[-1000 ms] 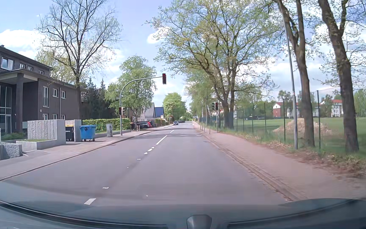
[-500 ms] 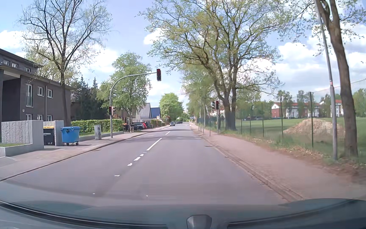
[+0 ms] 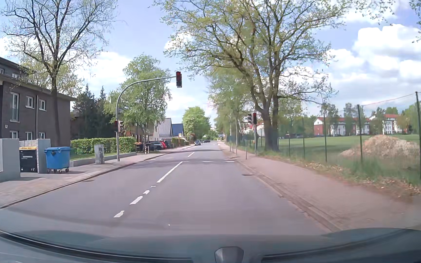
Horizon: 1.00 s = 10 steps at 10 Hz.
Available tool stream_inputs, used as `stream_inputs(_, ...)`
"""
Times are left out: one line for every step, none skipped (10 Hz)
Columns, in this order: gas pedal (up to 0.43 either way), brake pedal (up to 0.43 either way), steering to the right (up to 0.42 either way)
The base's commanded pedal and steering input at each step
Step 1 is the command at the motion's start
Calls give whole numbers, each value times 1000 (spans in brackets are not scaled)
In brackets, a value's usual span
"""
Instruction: Follow the waypoints while adhering to traffic rules and regulations
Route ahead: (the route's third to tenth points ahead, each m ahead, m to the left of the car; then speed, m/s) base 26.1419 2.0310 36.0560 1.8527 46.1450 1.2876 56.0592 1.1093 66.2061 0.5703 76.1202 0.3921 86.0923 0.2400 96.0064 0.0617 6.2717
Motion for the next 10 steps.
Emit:
stream_inputs(98,0,-5)
stream_inputs(98,0,-4)
stream_inputs(98,0,-4)
stream_inputs(98,0,-2)
stream_inputs(98,0,-3)
stream_inputs(98,0,-3)
stream_inputs(98,0,-3)
stream_inputs(98,0,-4)
stream_inputs(98,0,-4)
stream_inputs(98,0,-4)
